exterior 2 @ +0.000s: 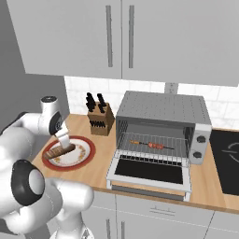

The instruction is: Pick up the kebab skewer and baguette bread, and place them inside the toaster oven. Close the toaster oven door and start by setting the timer.

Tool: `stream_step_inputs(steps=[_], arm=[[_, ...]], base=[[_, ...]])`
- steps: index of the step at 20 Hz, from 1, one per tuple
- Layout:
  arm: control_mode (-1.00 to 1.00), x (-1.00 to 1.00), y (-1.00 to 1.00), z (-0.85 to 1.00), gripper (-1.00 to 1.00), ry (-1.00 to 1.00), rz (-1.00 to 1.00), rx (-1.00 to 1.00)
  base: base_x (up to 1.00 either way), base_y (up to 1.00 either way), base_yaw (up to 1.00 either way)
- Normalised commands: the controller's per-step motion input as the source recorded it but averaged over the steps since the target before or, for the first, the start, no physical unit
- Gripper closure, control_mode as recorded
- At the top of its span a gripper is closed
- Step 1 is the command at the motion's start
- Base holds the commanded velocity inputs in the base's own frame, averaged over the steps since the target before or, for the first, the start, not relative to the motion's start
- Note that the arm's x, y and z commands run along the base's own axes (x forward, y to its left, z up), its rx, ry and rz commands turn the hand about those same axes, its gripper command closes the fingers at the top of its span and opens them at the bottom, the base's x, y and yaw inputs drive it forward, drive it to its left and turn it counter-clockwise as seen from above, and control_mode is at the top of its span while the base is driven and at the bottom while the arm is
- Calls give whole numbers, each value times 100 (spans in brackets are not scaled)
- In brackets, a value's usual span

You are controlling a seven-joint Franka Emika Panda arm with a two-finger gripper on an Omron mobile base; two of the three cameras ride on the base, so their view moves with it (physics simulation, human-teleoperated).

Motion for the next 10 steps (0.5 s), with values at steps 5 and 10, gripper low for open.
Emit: stream_step_inputs(steps=[5, 10], arm=[[-100, 1, 28, -51, -100, 0, 2, 0], [-100, 1, 5, -50, -100, 0, 0, 0]], base=[[0, 0, 0], [0, 0, 0]])
